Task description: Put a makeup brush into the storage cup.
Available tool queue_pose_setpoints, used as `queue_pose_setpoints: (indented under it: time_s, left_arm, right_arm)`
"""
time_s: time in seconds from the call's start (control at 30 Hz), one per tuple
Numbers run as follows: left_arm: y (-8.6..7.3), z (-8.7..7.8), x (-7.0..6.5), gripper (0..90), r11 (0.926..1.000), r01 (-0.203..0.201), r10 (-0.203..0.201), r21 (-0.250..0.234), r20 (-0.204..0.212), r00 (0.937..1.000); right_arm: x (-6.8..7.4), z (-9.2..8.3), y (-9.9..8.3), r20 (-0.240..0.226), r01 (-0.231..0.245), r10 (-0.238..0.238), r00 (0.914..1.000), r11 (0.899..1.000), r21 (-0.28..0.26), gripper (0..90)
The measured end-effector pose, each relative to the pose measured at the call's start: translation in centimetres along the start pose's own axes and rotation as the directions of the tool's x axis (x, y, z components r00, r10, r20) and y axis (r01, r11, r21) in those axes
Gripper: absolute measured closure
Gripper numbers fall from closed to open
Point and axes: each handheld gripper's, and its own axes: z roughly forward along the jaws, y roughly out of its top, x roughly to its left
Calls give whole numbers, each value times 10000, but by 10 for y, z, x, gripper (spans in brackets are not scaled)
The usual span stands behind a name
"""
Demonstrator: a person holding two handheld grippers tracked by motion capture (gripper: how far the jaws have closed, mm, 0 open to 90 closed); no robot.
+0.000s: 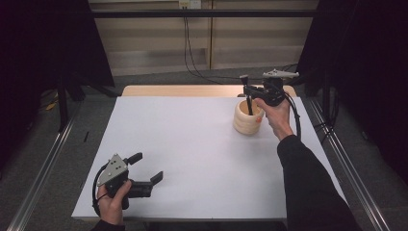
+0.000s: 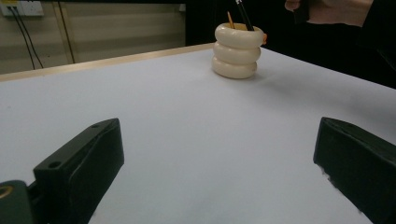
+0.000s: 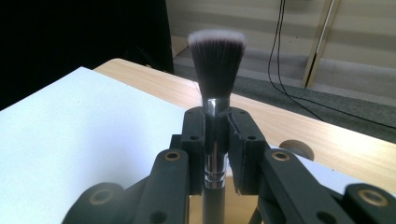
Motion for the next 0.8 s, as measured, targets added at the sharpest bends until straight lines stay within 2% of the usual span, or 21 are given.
queue_pose_setpoints:
  time_s: [0.23, 0.8]
  left_arm:
    - [0, 0, 0, 16, 10000, -7, 7, 17, 6, 10000]
    - [0, 0, 0, 16, 10000, -26, 26, 19, -28, 10000]
  right_arm:
    - [-3, 2, -15, -56, -167, 168, 9998, 9998, 77, 778]
    - [-12, -3, -30, -10, -487, 487, 9988, 9985, 238, 774]
